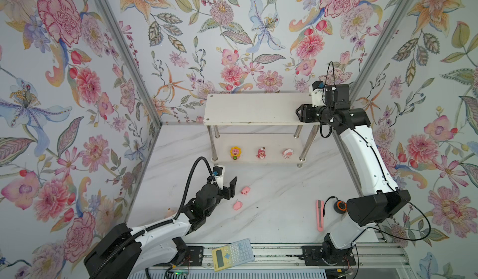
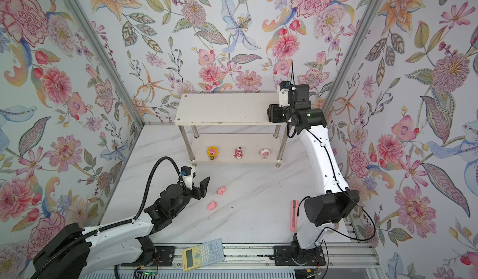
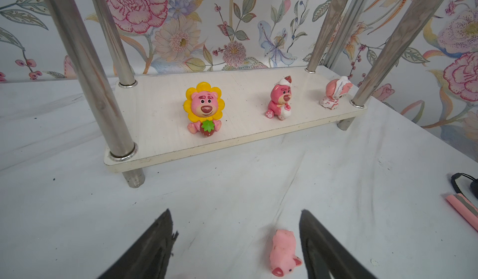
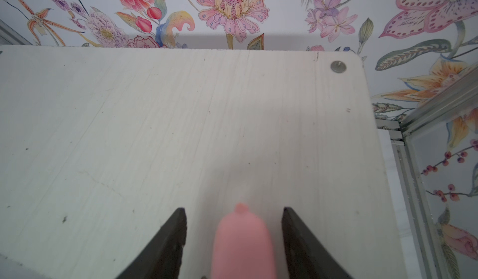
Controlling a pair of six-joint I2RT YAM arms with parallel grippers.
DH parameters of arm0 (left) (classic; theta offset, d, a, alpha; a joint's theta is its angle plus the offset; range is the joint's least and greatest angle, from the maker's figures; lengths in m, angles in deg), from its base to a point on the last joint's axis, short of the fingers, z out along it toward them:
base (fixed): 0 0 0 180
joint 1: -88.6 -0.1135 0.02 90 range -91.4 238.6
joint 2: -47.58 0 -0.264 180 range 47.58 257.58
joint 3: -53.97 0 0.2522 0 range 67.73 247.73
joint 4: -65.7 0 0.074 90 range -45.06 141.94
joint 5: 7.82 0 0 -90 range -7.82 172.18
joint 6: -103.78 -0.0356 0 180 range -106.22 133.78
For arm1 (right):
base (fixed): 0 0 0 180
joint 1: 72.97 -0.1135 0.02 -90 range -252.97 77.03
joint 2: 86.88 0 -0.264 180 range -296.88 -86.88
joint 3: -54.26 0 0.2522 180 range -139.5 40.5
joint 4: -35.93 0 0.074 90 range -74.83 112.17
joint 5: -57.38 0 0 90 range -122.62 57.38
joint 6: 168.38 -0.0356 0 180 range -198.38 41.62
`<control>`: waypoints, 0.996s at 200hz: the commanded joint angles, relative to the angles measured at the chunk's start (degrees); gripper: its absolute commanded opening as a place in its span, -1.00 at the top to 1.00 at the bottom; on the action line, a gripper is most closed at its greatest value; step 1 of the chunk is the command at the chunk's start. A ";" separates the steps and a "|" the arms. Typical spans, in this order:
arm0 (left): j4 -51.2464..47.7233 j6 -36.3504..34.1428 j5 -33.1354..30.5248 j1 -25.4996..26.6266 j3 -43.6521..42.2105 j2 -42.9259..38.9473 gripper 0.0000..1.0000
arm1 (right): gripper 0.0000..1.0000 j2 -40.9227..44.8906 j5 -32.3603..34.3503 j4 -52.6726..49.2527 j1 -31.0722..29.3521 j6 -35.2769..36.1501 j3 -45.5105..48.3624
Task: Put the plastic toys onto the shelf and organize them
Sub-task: 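Lower the pig onto the top shelf and open the right gripper, then pull the right gripper back down toward the remaining pigs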
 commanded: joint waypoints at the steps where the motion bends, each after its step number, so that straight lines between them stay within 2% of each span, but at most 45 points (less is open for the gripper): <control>1: 0.23 0.34 -0.25 -0.70 0.87 -0.26 -0.55 | -0.40 2.34 2.06 -1.60 -0.80 -0.82 -0.56; 36: -0.71 0.15 -1.06 -0.69 -0.13 -3.06 -0.55 | -0.54 9.56 8.99 -0.35 -3.41 -0.27 1.68; 68: -0.24 -0.09 -1.75 -0.70 -2.14 -6.42 -0.56 | -0.58 20.87 18.72 4.59 -6.66 -0.10 11.77; 81: 0.95 -0.25 -1.74 -0.72 -3.26 -7.90 -0.49 | -0.59 25.56 23.60 6.09 -9.54 -0.09 16.59; 99: 1.67 0.88 -2.54 -0.78 -4.40 -9.97 -0.42 | -0.48 31.01 27.80 7.05 -16.44 -1.30 24.14; 120: -0.22 1.16 -2.92 -1.18 -3.98 -11.09 -0.47 | -0.30 35.31 29.87 9.86 -30.03 -2.29 35.24; 144: -0.45 0.59 -3.33 -1.36 -4.04 -11.02 -0.50 | -0.27 35.39 24.14 15.85 -40.84 -3.65 47.45; 169: -1.55 1.15 -2.80 -1.40 -3.28 -9.50 -0.48 | -0.26 30.75 14.78 24.53 -45.85 -6.59 56.58; 192: -1.99 2.37 -3.50 -1.42 -3.10 -7.66 -0.46 | 0.00 24.91 7.58 31.79 -46.34 -11.30 62.20; 199: -1.93 2.69 -3.42 -1.39 -3.15 -7.21 -0.46 | 0.16 23.06 6.32 33.28 -46.33 -12.31 63.34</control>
